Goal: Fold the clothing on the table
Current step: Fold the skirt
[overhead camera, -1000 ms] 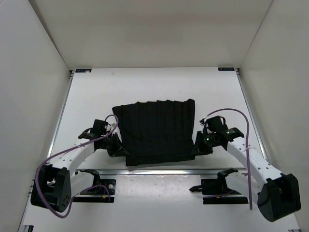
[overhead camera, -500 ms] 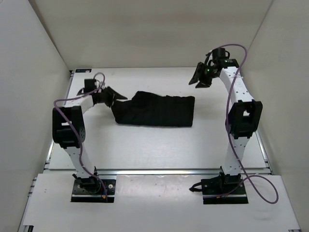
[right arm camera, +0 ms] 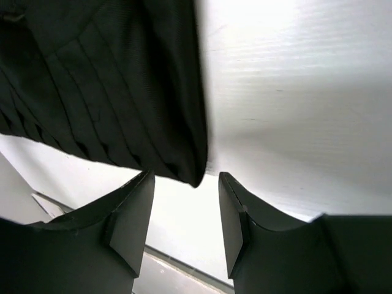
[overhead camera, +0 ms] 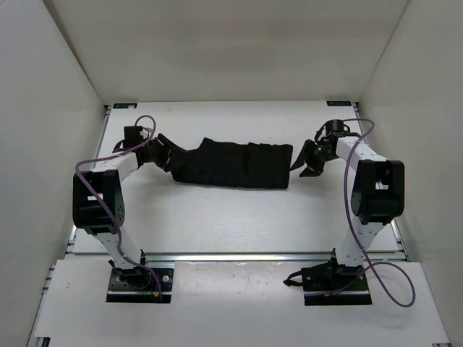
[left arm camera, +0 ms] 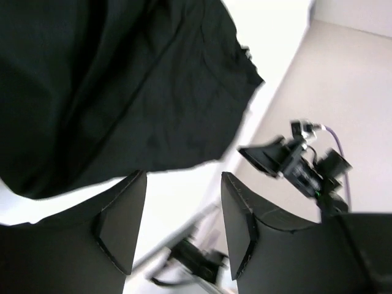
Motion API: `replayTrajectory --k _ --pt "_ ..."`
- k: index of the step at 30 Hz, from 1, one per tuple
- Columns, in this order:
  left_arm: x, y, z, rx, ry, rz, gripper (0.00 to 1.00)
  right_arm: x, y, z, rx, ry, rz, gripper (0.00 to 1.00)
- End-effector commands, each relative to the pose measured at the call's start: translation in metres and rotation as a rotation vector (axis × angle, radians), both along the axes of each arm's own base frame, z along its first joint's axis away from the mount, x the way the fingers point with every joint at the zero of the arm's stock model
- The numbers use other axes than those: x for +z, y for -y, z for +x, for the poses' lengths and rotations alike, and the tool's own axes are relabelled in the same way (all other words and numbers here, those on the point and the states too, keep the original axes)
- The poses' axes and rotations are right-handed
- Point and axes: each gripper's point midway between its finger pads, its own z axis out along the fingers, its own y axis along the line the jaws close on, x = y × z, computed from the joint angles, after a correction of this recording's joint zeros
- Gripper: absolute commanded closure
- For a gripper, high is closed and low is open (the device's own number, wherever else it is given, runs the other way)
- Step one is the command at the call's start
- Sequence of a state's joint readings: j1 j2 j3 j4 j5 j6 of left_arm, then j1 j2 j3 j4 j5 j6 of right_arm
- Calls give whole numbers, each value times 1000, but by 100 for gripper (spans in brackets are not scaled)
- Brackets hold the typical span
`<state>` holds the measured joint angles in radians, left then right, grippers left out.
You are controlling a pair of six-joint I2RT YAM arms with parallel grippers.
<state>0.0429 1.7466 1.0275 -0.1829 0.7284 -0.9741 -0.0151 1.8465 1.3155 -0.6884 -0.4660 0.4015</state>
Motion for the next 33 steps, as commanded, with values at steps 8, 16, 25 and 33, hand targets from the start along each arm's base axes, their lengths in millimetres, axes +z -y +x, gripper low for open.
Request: replayTrajectory --k 8,16,25,33 --pt "-60 -27 -15 -26 -112 307 37 -22 -34 5 -36 47 37 44" --pt "-80 10 -16 -126 -140 314 90 -34 -43 12 -52 30 94 100" --pt "-91 88 -80 -306 -138 272 100 -21 73 -14 -103 -25 -201 100" --pt "-100 113 -94 -326 -141 231 100 86 -37 20 221 257 -247 99"
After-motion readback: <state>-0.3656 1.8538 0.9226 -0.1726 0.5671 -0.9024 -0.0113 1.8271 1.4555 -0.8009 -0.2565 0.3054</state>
